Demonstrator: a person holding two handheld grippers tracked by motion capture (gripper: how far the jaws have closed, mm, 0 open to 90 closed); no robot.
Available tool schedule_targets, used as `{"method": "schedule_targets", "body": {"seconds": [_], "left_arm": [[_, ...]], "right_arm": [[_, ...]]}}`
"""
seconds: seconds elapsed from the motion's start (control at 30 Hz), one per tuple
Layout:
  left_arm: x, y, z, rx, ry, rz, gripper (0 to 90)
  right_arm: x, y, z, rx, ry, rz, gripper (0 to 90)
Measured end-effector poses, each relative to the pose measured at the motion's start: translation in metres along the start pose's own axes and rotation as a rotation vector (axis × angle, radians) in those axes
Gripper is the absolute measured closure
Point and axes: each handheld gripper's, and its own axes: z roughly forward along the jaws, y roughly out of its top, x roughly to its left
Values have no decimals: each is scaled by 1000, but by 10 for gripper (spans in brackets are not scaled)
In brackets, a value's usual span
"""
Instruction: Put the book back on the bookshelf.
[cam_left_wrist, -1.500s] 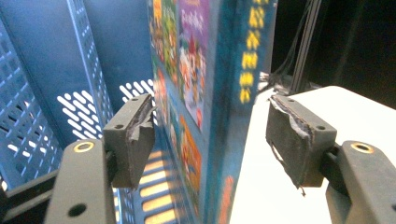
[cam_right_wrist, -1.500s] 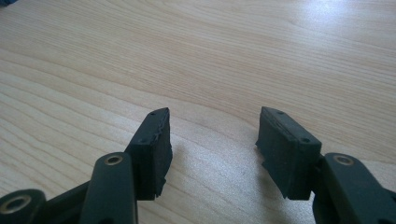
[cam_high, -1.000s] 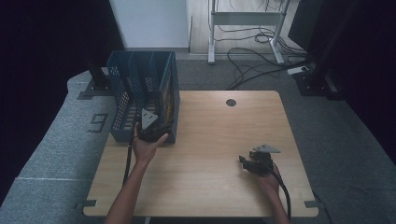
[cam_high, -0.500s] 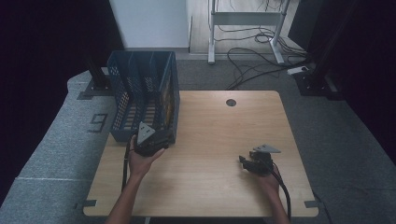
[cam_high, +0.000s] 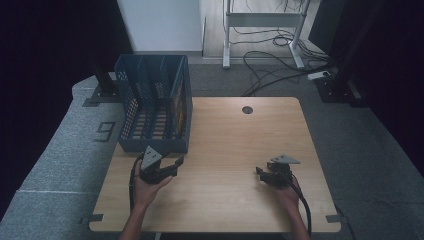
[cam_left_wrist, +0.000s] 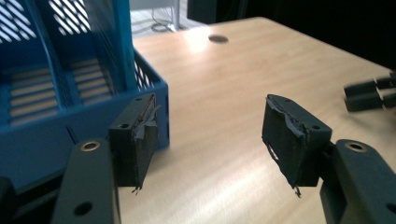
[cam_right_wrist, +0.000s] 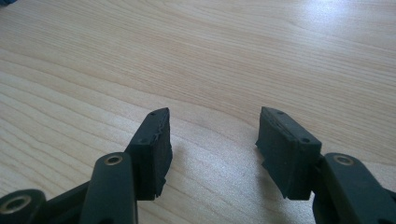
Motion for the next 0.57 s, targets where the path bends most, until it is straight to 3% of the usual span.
{"method": "schedule_targets", "body": {"seconds": [0.3,0.57], "left_arm": [[-2,-28,4,80,-29,-11,362],[-3,-32,7,87,-30,-8,361]], "right_arm": [[0,0,0,0,-2,1,433],[1,0,0,2,-5,-10,427]]}}
